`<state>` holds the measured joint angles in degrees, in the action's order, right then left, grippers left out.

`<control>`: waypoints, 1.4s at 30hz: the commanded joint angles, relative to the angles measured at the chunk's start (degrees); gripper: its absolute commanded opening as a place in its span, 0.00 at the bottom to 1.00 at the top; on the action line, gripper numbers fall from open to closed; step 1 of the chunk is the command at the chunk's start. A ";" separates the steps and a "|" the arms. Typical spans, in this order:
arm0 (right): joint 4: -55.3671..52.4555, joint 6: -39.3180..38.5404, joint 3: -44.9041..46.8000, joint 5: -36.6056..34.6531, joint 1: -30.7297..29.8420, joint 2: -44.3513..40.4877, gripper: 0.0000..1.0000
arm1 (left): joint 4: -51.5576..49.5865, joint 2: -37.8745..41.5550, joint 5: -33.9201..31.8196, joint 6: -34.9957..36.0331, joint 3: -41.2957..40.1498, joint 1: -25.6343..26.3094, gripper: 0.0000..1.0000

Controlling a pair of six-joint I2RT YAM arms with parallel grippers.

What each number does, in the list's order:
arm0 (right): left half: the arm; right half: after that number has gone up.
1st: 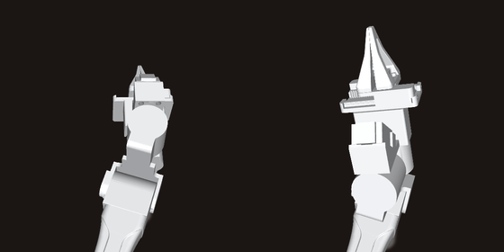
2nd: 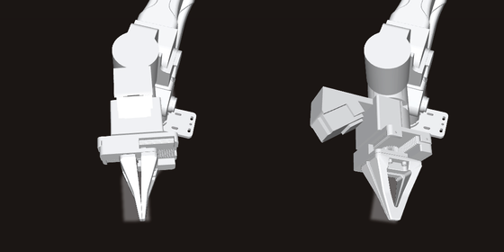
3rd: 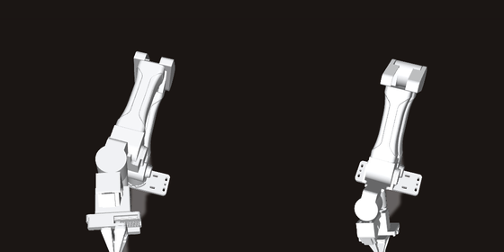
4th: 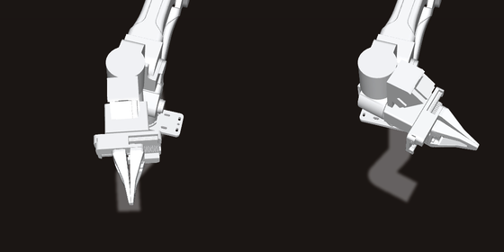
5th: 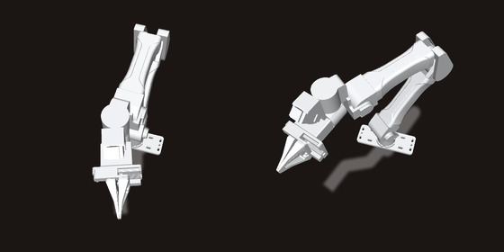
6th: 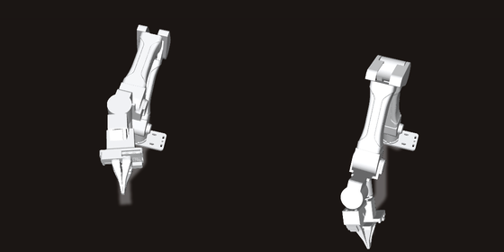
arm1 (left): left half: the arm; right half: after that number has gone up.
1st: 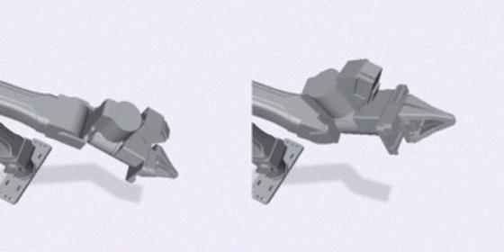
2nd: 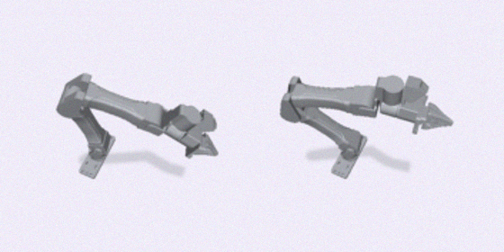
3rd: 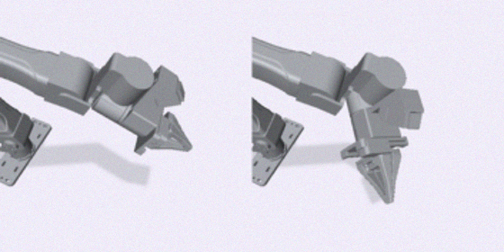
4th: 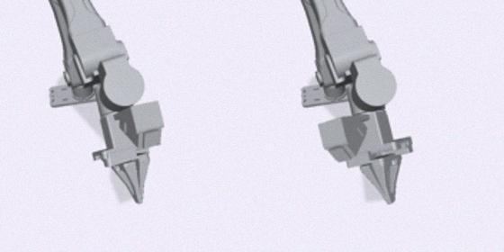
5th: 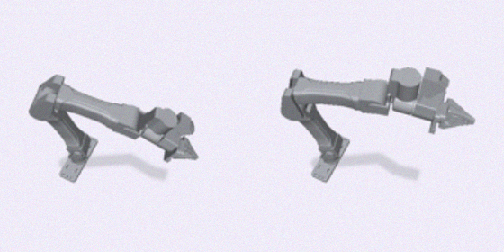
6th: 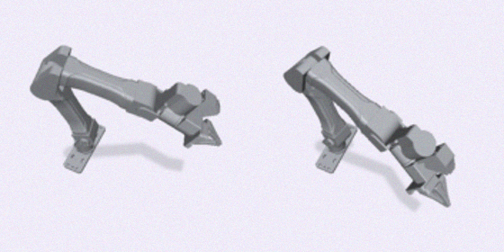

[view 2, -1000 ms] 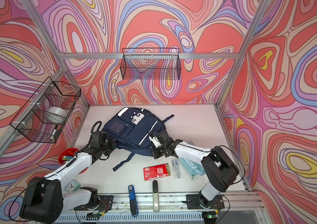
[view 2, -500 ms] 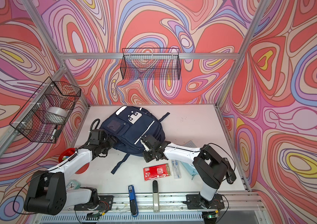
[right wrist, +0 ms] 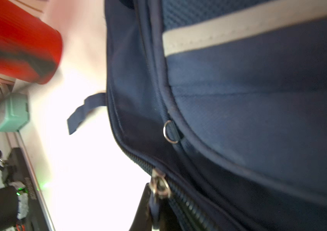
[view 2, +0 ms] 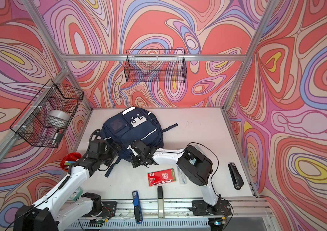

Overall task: Pack books, pencil case, and school supplies into a backpack
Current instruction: Zip the student bag at the center of the table.

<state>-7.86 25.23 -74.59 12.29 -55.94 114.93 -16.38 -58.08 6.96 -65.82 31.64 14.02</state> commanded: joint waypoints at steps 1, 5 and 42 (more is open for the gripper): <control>4.98 1.64 -0.49 0.26 -0.02 -0.35 0.00 | 3.74 -0.57 -5.32 -11.74 -1.58 6.65 0.80; 5.40 0.72 0.47 0.31 -0.70 -1.16 0.00 | 7.11 -4.13 -9.77 -16.17 -3.61 9.24 0.78; -7.37 -10.53 6.71 -7.52 25.30 -7.19 0.00 | 10.28 -1.25 -0.83 -2.09 -3.86 -0.36 0.00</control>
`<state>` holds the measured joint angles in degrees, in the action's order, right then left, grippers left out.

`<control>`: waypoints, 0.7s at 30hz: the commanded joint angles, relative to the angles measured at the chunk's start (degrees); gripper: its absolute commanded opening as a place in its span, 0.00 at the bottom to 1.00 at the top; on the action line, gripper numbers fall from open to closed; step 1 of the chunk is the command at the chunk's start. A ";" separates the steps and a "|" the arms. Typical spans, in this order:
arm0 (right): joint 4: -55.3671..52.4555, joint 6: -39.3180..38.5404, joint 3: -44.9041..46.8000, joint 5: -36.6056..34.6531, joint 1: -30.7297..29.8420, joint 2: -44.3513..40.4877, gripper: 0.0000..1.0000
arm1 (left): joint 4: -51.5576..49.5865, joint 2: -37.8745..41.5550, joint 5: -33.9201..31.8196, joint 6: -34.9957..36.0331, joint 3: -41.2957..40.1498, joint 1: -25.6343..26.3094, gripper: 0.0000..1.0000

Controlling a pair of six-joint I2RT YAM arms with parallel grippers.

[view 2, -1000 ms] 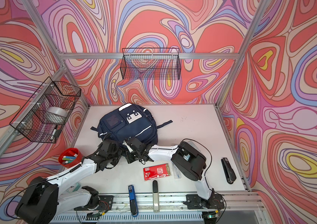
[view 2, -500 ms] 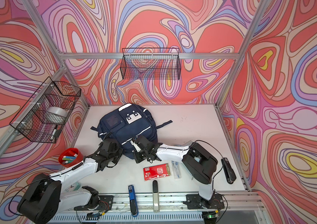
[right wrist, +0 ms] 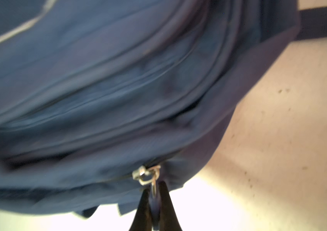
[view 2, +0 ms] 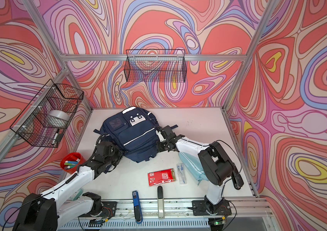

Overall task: Pack books, pencil case, and school supplies into a backpack
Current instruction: Zip the student bag at the center of the table.

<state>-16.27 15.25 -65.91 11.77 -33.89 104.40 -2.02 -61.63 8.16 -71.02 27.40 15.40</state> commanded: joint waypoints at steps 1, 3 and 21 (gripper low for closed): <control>1.50 -0.84 -2.18 -5.93 3.31 3.78 0.00 | -4.59 2.59 -2.15 3.66 0.38 -2.13 0.00; 1.88 -1.71 -1.85 -5.10 2.67 2.84 0.00 | -4.93 2.68 -2.14 4.51 0.38 -3.05 0.00; 3.01 10.44 -4.13 -12.20 -24.58 0.72 0.00 | -7.96 -9.50 4.18 13.98 15.67 -11.22 0.81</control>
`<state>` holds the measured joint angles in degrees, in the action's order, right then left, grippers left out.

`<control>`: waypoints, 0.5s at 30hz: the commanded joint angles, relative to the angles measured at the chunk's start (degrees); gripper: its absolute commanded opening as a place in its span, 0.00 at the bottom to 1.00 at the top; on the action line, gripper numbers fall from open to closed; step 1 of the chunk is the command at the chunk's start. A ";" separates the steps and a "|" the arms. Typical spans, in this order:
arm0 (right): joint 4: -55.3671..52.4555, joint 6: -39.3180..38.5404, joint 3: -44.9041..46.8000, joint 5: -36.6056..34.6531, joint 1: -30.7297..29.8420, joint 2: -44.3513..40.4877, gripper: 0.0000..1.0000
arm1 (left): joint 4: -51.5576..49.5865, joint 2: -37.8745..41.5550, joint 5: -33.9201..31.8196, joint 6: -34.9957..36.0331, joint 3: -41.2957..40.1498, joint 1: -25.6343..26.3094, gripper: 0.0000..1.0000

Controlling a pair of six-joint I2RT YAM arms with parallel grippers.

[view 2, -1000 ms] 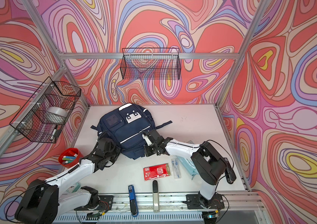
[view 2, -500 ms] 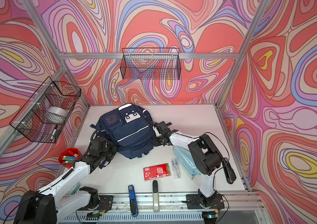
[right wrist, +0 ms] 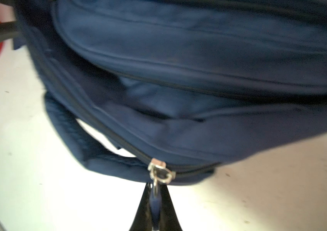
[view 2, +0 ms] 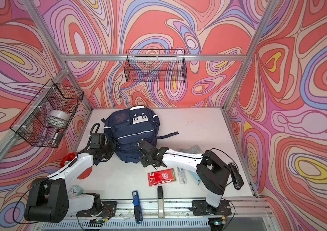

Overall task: Pack books, pencil case, and school supplies into a backpack
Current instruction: Zip the student bag at the center of the table.

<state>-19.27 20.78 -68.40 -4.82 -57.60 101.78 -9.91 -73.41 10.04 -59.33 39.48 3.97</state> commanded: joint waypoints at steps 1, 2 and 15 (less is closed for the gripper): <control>7.15 5.06 -2.25 4.63 -0.84 4.82 0.00 | -1.70 4.00 0.97 1.79 3.35 -0.07 0.87; 7.39 4.89 -2.98 4.80 -0.85 6.07 0.00 | -2.77 5.64 0.35 1.24 2.90 -0.56 0.89; 15.17 6.34 -7.79 10.72 -0.88 11.32 0.00 | -1.64 21.19 0.49 -21.04 -12.67 7.68 0.84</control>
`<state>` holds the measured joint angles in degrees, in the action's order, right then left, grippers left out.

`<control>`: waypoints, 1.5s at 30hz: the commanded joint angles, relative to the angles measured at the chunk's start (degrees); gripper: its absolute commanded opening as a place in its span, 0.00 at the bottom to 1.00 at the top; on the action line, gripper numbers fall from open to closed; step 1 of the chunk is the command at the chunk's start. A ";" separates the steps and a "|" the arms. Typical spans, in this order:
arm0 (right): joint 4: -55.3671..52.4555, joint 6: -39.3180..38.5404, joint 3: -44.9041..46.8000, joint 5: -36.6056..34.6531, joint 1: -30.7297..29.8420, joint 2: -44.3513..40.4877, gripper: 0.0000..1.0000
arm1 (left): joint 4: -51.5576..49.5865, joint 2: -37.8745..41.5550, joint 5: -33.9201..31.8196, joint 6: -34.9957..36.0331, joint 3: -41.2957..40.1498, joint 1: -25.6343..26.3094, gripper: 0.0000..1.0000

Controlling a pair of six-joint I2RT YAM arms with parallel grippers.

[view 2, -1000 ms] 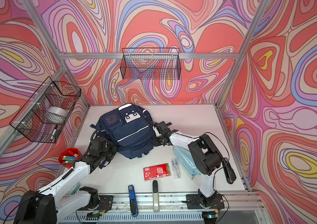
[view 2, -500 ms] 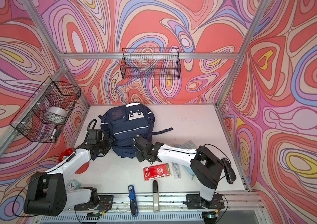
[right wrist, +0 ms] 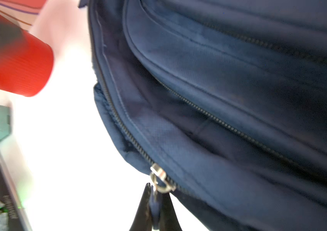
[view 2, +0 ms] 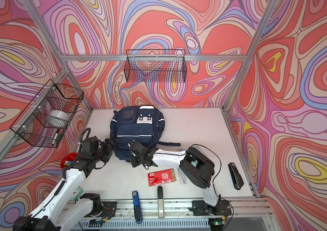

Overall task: Pack books, pencil case, and school supplies into a backpack
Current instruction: Zip the student bag at the center of the table.

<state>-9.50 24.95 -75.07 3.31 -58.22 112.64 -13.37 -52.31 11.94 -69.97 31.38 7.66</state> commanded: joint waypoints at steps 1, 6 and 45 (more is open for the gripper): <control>6.05 2.50 -0.92 2.96 -0.26 0.41 0.00 | 2.08 -0.61 -2.62 -10.95 -4.61 5.31 0.84; 6.08 1.98 -0.50 3.83 -0.53 0.44 0.00 | 8.35 -8.34 -3.10 -12.73 -3.42 7.54 0.84; 1.38 -10.09 8.16 0.93 27.34 -4.30 0.00 | -3.25 -2.31 -1.93 -0.40 2.91 2.76 0.00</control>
<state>-7.49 16.08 -64.38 8.40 -33.67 105.78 -13.34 -56.82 11.40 -72.42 32.27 11.51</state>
